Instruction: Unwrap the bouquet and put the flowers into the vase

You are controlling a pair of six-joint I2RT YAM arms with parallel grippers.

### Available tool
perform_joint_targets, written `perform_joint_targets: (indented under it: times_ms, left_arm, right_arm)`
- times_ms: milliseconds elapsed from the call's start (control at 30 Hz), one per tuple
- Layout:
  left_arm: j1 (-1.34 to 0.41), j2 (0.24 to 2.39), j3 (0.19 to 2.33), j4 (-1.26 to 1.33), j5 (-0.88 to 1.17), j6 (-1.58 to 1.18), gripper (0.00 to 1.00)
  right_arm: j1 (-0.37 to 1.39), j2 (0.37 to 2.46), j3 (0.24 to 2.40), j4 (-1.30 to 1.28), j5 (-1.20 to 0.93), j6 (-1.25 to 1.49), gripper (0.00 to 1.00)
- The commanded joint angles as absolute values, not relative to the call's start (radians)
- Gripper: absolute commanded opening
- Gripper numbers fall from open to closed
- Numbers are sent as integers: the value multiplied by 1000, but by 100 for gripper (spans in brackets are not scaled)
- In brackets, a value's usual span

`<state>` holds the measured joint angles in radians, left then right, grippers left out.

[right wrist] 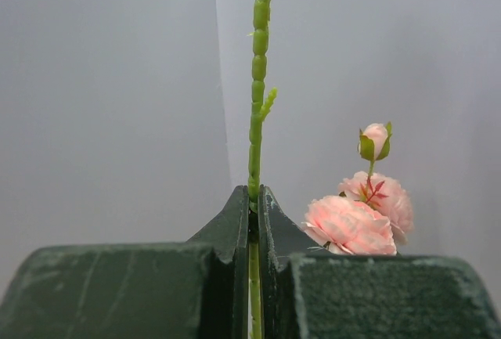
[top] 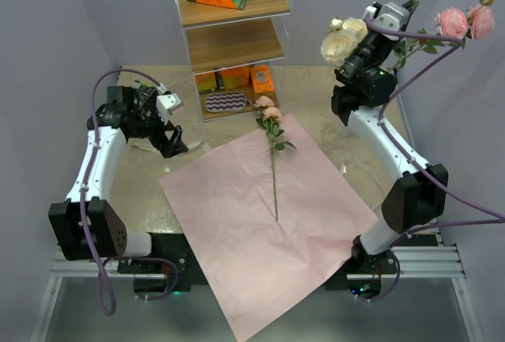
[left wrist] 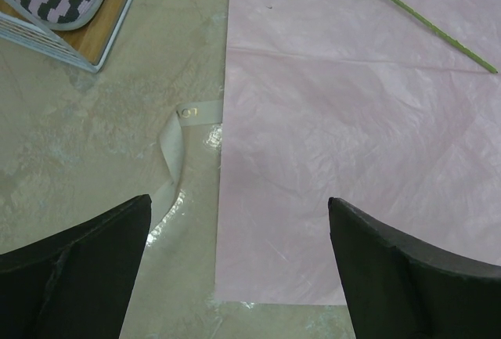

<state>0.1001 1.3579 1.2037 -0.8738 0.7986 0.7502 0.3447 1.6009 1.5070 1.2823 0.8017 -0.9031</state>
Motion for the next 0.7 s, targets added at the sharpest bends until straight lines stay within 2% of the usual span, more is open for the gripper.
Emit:
perform_joint_targets:
  times_ms: [0, 400, 667]
  left_arm:
    - [112, 1400, 1301, -897, 853, 788, 99]
    - [118, 1537, 1499, -1077, 893, 847, 99]
    - [118, 1532, 1485, -1071, 882, 827, 99]
  right_arm:
    - [319, 1634, 1526, 1563, 762, -930, 0]
    - [272, 1686, 1477, 1747, 799, -877, 0]
    - [250, 1698, 1410, 1801, 813, -815, 0]
